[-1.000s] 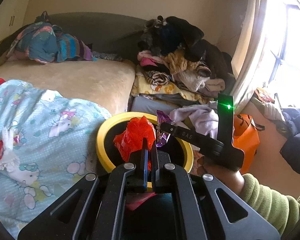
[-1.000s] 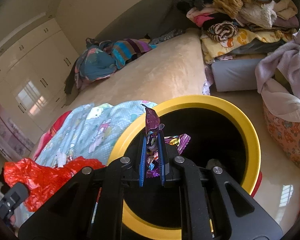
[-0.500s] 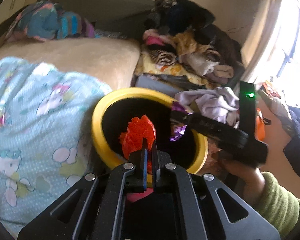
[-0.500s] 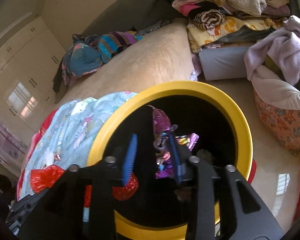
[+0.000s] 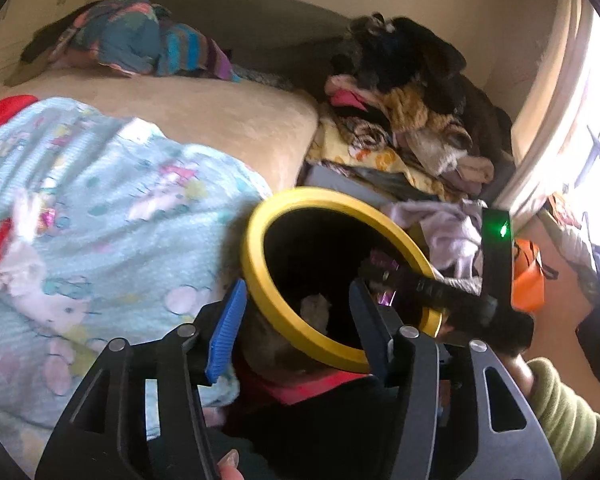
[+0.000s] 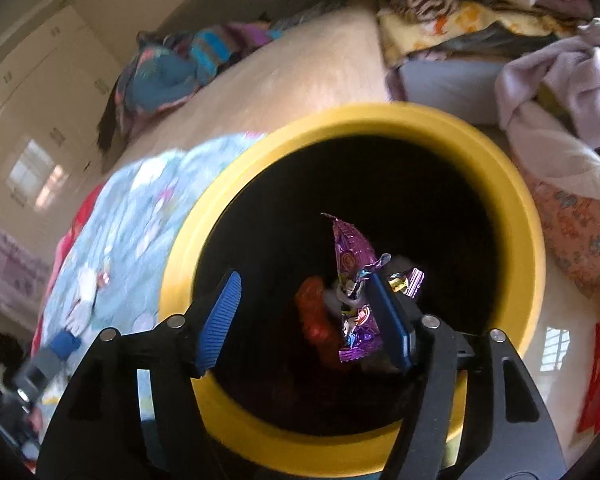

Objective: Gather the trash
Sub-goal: 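Open both grippers to drop the red bag and purple wrapper into the bin, then move both tools back toward the remaining trash on the blanket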

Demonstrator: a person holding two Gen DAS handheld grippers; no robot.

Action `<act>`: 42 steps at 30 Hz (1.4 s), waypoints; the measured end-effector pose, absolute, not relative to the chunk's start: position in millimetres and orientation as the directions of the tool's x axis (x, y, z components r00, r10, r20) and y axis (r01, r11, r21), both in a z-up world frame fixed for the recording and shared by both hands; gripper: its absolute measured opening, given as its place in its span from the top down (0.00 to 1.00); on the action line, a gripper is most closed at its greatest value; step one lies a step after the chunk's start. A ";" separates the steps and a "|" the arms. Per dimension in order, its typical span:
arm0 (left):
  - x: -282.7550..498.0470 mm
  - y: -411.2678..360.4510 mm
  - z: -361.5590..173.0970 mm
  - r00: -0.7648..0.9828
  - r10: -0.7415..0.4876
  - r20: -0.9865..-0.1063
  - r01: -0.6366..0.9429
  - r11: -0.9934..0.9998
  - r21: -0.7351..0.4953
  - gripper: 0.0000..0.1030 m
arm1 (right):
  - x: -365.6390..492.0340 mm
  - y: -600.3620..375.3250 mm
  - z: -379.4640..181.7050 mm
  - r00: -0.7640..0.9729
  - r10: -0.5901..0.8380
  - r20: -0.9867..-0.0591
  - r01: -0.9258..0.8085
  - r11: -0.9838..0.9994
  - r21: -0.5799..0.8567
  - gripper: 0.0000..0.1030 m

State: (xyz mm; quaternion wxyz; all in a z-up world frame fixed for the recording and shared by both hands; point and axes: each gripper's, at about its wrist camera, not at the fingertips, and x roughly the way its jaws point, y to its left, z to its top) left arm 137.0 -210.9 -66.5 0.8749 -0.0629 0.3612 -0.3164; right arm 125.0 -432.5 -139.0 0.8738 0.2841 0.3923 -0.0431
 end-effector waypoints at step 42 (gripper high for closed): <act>121.3 36.2 -2.7 0.836 -0.261 -0.482 0.105 0.939 -0.327 0.19 | 141.3 -194.5 -69.5 0.654 0.422 -0.628 -0.250 0.904 0.348 0.34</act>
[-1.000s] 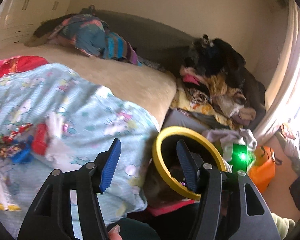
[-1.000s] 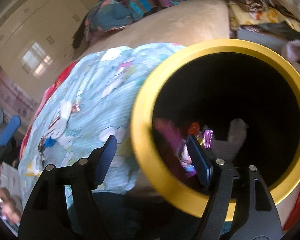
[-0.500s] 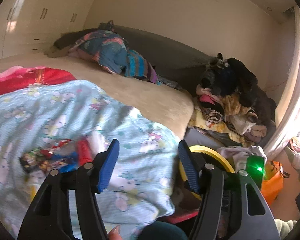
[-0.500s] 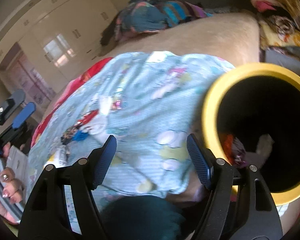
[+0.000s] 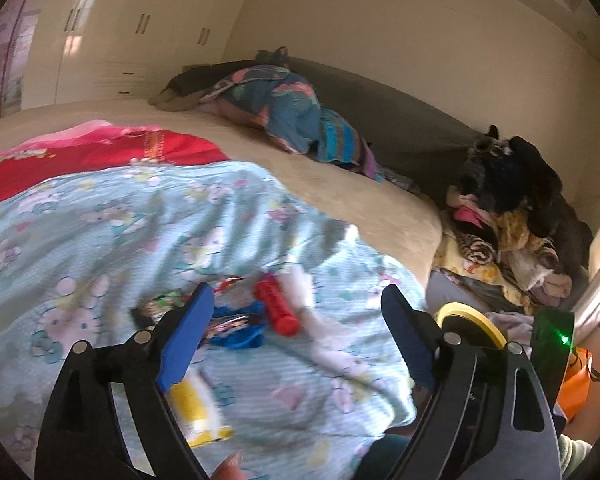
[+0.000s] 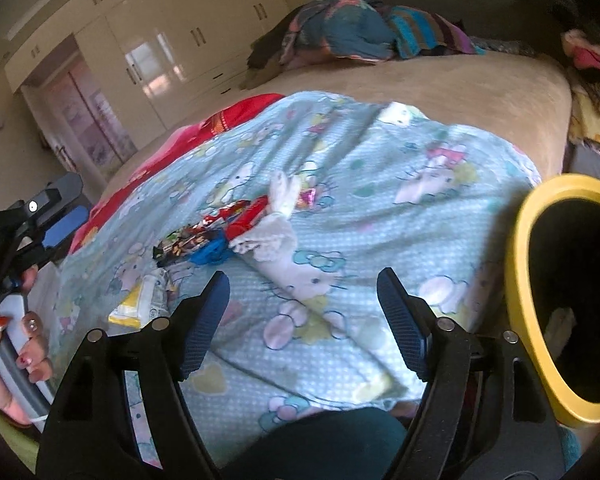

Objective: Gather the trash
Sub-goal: 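Move both tools back toward the remaining trash on the blanket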

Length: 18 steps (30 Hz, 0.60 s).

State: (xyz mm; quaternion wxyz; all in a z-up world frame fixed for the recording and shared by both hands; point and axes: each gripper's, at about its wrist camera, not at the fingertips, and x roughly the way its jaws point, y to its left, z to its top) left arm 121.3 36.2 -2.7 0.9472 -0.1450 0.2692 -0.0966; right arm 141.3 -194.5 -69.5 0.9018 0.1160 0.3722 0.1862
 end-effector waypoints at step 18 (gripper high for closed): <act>107.5 103.9 -48.6 0.794 -0.168 -0.585 -0.064 0.933 -0.355 0.13 | 177.8 -134.3 -73.0 0.624 0.412 -0.664 -0.333 0.909 0.251 0.31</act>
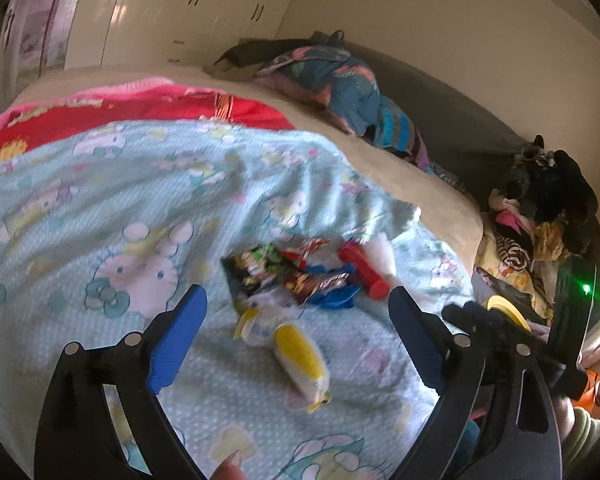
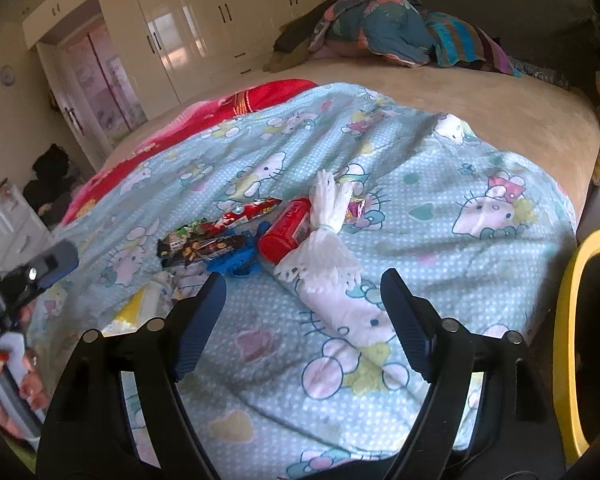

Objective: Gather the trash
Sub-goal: 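Move both tools back toward the remaining trash on the blanket, then grasp the yellow-and-white snack bag with the left gripper while the right grasps the white glove, then carry the snack bag with the left gripper and glove with the right over the bin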

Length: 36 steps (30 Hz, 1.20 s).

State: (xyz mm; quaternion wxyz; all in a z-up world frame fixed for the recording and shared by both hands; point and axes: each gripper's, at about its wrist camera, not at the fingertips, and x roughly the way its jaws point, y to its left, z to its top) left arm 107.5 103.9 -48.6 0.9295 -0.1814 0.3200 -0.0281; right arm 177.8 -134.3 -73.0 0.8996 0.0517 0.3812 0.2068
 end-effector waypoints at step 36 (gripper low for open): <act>107.4 61.4 -107.7 0.697 -0.195 -0.690 -0.026 0.955 -0.296 0.72 | 161.5 -162.0 -91.1 0.636 0.467 -0.615 -0.317 0.884 0.343 0.91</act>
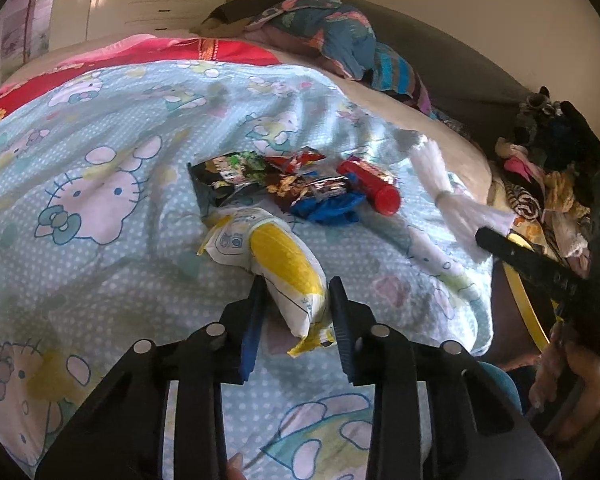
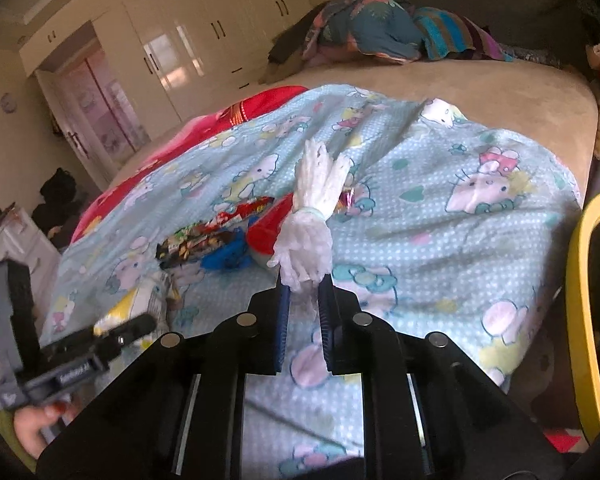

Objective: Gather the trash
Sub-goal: 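Carry the snack bag with the left gripper and glove with the right over the bin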

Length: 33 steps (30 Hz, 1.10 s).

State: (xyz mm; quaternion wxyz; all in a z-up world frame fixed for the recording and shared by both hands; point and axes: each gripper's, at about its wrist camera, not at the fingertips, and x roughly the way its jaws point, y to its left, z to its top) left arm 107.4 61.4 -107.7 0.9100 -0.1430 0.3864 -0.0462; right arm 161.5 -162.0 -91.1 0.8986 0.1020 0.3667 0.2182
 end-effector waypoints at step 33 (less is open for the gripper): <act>83.2 2.2 -32.0 0.772 -0.332 -0.542 0.214 0.938 -0.271 0.75 | 124.4 -199.4 -61.4 0.675 0.506 -0.538 -0.366 0.862 0.352 0.91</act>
